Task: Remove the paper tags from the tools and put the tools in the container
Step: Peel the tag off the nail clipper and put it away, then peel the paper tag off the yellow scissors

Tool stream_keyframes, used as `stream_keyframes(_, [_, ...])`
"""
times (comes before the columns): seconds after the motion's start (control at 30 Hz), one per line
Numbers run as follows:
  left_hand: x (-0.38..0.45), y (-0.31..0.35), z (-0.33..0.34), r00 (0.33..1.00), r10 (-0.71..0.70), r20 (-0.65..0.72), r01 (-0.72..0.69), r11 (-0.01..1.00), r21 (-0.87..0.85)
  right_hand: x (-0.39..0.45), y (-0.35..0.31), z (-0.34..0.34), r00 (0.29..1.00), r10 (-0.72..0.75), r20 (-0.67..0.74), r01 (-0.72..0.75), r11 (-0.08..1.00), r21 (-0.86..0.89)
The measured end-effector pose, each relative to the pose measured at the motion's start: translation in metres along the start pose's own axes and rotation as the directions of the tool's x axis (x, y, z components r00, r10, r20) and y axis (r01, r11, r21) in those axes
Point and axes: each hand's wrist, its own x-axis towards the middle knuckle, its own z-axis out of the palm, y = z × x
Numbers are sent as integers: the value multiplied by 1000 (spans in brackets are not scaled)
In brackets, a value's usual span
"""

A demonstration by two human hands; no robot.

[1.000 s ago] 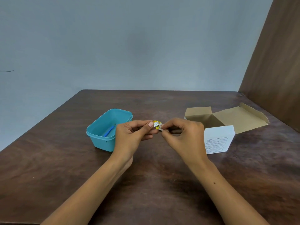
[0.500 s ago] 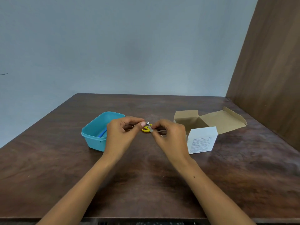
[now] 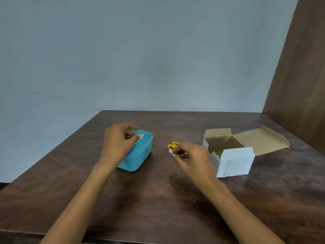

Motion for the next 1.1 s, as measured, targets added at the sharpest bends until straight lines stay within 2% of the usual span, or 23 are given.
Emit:
stream_keyframes(0.23, [2, -14, 12, 997, -3, 71, -14, 971, 238, 0, 5, 0, 1000, -7, 5, 7, 1000, -17])
stream_keyframes(0.4, [-2, -12, 16, 997, -3, 72, -22, 940, 341, 1, 6, -3, 1000, 7, -19, -8, 999, -34])
stream_keyframes(0.83, [-6, -4, 11, 980, -117, 162, 23, 872, 489, 1, 7, -8, 998, 66, 5, -66, 998, -25])
stream_keyframes(1.0, [-6, -3, 12, 983, -118, 141, 37, 878, 476, 2, 7, -9, 996, 84, 18, -84, 996, -40])
stream_keyframes(1.1, [-10, -1, 13, 996, -48, 77, 7, 884, 467, 2, 7, -9, 995, 95, 8, -94, 994, -53])
